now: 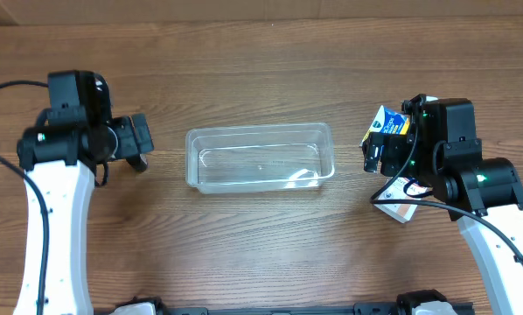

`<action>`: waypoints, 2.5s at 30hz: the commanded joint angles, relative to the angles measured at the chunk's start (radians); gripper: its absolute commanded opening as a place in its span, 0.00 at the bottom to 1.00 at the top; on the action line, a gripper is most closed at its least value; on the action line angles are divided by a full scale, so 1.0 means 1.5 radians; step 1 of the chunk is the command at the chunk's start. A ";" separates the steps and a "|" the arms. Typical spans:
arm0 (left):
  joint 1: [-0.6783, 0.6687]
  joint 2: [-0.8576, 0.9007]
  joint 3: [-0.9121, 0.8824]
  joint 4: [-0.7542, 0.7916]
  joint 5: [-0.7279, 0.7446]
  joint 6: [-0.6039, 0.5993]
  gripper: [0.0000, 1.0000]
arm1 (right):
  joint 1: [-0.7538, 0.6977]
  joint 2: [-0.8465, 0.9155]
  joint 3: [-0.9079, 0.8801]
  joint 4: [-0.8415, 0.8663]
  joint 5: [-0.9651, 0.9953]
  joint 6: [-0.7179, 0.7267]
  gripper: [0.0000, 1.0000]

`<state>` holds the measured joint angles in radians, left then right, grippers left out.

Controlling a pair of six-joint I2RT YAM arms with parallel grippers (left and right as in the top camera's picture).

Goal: Pack container
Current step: 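Reach left gripper to the black-capped bottle and grasp it, then carry the bottle with left gripper and place it in the container, then move left gripper to the white-capped orange tube and grasp it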

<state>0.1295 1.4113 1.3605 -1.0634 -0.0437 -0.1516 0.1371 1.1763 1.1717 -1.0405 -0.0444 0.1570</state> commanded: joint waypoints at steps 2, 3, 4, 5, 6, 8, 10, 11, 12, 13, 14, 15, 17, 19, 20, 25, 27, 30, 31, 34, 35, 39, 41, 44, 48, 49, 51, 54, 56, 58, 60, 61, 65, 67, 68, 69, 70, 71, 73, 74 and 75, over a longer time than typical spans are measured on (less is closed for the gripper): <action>0.034 0.120 0.026 0.007 -0.010 -0.009 1.00 | -0.003 -0.005 0.021 0.004 0.006 0.001 1.00; 0.034 0.143 0.026 0.016 -0.010 -0.009 1.00 | -0.003 -0.005 0.021 0.003 0.006 0.001 1.00; 0.034 0.169 0.026 0.029 -0.010 -0.009 1.00 | -0.003 -0.005 0.021 0.002 0.006 0.000 1.00; 0.034 0.190 0.026 0.038 -0.008 -0.009 1.00 | -0.003 -0.005 0.021 -0.001 0.006 0.000 1.00; 0.034 0.201 0.026 0.043 -0.005 -0.009 1.00 | -0.003 -0.005 0.021 -0.002 0.007 0.000 1.00; 0.035 0.232 0.026 0.063 -0.006 -0.009 0.98 | -0.003 -0.005 0.021 -0.002 0.006 0.000 1.00; 0.036 0.244 0.026 0.071 -0.006 -0.009 0.86 | -0.003 -0.005 0.021 -0.003 0.007 0.000 1.00; 0.036 0.249 0.026 0.074 -0.006 -0.009 0.80 | -0.003 -0.005 0.021 -0.004 0.007 0.000 1.00; 0.036 0.254 0.026 0.076 -0.006 -0.009 0.78 | -0.003 -0.005 0.021 -0.004 0.006 0.000 1.00; 0.036 0.264 0.026 0.074 -0.005 -0.009 0.69 | -0.003 -0.005 0.021 -0.004 0.006 0.000 1.00; 0.036 0.269 0.025 0.070 -0.005 -0.009 0.60 | -0.003 -0.005 0.021 -0.004 0.006 0.000 1.00; 0.036 0.272 0.025 0.066 -0.005 -0.009 0.57 | -0.003 -0.005 0.021 -0.004 0.007 0.000 1.00; 0.036 0.276 0.024 0.067 -0.006 -0.009 0.41 | -0.003 -0.005 0.021 -0.004 0.006 0.000 1.00; 0.036 0.276 0.024 0.066 -0.006 -0.009 0.33 | -0.003 -0.005 0.021 -0.004 0.006 0.000 1.00; 0.036 0.276 0.024 0.064 -0.006 -0.009 0.30 | -0.003 -0.005 0.021 -0.004 0.006 0.000 1.00; 0.033 0.270 0.069 -0.006 -0.001 -0.046 0.06 | -0.003 -0.005 0.021 -0.004 0.006 0.000 1.00; 0.012 0.254 0.131 -0.073 0.038 -0.049 0.04 | -0.003 -0.005 0.021 -0.004 0.006 0.000 1.00; -0.057 0.191 0.200 -0.124 0.050 -0.049 0.04 | -0.003 -0.005 0.021 -0.004 0.006 0.000 1.00; -0.104 0.152 0.223 -0.140 0.049 -0.050 0.04 | -0.003 -0.005 0.021 -0.004 0.006 0.000 1.00; -0.172 0.109 0.227 -0.143 0.041 -0.084 0.04 | -0.003 -0.005 0.021 -0.004 0.006 0.000 1.00; -0.198 0.106 0.226 -0.151 0.041 -0.111 0.04 | -0.003 -0.005 0.021 -0.004 0.006 0.000 1.00; -0.249 0.124 0.175 -0.142 0.027 -0.144 0.04 | -0.003 -0.005 0.021 -0.005 0.006 0.000 1.00; -0.254 0.139 0.121 -0.108 0.024 -0.147 0.04 | -0.003 -0.005 0.021 -0.005 0.006 0.001 1.00; -0.254 0.185 0.074 -0.056 0.011 -0.144 0.04 | -0.003 -0.005 0.021 -0.005 0.006 0.001 1.00; -0.254 0.250 0.074 -0.025 -0.011 -0.124 0.08 | -0.003 -0.005 0.021 -0.005 0.006 0.001 1.00; -0.254 0.273 0.074 -0.016 -0.011 -0.123 0.07 | -0.003 -0.005 0.021 -0.005 0.006 0.001 1.00; -0.254 0.298 0.074 -0.006 -0.011 -0.118 0.07 | -0.003 -0.005 0.021 -0.006 0.006 0.001 1.00; -0.254 0.303 0.074 0.007 -0.010 -0.108 0.09 | -0.003 -0.005 0.021 -0.006 0.006 0.001 1.00; -0.254 0.303 0.074 0.014 -0.010 -0.108 0.43 | -0.003 -0.005 0.021 -0.006 0.006 0.001 1.00; -0.254 0.303 0.075 0.014 -0.010 -0.108 0.60 | -0.003 -0.005 0.021 -0.006 0.006 0.001 1.00; -0.254 0.302 0.096 -0.006 0.009 -0.108 0.67 | -0.003 -0.005 0.021 -0.007 0.006 0.001 1.00; -0.254 0.300 0.122 -0.029 0.017 -0.108 0.68 | -0.003 -0.005 0.021 -0.007 0.006 0.001 1.00; -0.254 0.263 0.286 -0.157 0.018 -0.100 0.71 | -0.003 -0.005 0.021 -0.007 0.006 0.000 1.00; -0.251 0.212 0.380 -0.229 -0.015 -0.094 0.84 | -0.003 -0.005 0.021 -0.007 0.006 0.000 1.00; -0.243 0.186 0.403 -0.256 -0.046 -0.103 1.00 | -0.003 -0.005 0.021 -0.007 0.006 0.000 1.00; -0.218 0.147 0.409 -0.277 -0.089 -0.129 1.00 | -0.003 -0.005 0.021 -0.007 0.006 0.000 1.00; -0.170 0.115 0.407 -0.297 -0.108 -0.142 1.00 | -0.003 -0.005 0.021 -0.007 0.006 0.000 1.00; -0.090 0.097 0.404 -0.317 -0.108 -0.141 1.00 | -0.003 -0.005 0.021 -0.007 0.006 0.001 1.00; -0.002 0.097 0.389 -0.322 -0.100 -0.138 1.00 | -0.003 -0.005 0.021 -0.007 0.006 0.000 1.00; 0.062 0.100 0.361 -0.306 -0.075 -0.124 1.00 | -0.003 -0.005 0.021 -0.007 0.006 0.000 1.00; 0.109 0.104 0.329 -0.286 -0.058 -0.123 1.00 | -0.003 -0.005 0.021 -0.007 0.006 0.000 1.00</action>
<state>0.1417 1.5410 1.9476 -1.5322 -0.1696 -0.3416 0.1371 1.1763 1.1763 -1.0557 -0.0444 0.1566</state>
